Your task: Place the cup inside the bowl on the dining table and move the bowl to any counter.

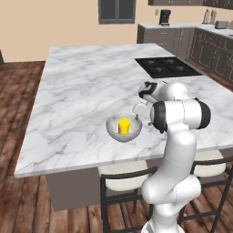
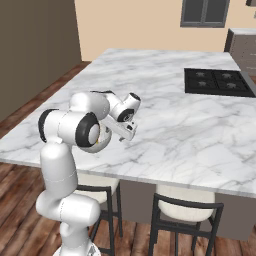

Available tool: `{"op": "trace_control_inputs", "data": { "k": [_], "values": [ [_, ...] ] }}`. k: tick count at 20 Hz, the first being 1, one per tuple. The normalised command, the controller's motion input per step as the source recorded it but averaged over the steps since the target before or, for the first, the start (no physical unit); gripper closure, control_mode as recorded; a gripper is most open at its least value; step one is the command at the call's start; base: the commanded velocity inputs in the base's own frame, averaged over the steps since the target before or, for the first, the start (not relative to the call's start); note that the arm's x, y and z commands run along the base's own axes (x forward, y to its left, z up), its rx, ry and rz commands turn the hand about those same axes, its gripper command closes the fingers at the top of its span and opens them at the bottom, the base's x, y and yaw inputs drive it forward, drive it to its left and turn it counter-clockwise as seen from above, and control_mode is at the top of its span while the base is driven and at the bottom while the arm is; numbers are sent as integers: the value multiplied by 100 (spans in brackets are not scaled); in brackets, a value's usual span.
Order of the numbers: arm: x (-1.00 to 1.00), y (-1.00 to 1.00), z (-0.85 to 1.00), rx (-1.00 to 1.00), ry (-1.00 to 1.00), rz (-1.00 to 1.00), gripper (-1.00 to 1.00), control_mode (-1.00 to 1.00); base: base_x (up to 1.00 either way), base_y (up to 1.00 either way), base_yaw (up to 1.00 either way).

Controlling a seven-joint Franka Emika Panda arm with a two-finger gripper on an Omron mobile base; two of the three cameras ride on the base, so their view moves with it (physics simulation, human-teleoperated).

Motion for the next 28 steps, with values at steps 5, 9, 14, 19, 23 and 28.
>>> {"op": "trace_control_inputs", "data": {
  "k": [5, 9, 14, 19, 23, 28],
  "values": [
    [0, 11, 0, 2, 2, 0, -100, -100, 0, 0, 0],
    [0, 7, 0, 1, 3, 0, -100, -100, 0, 0, 0],
    [0, 10, -4, 0, 4, 0, -100, -100, 0, 0, 0],
    [0, 6, -6, 0, 4, 0, -100, -100, 0, 0, 0],
    [0, 1, -18, 0, 4, 0, -100, -100, 0, 0, 0],
    [0, 0, -18, 0, 7, 0, -100, -100, 0, 0, 0]
  ]
}}
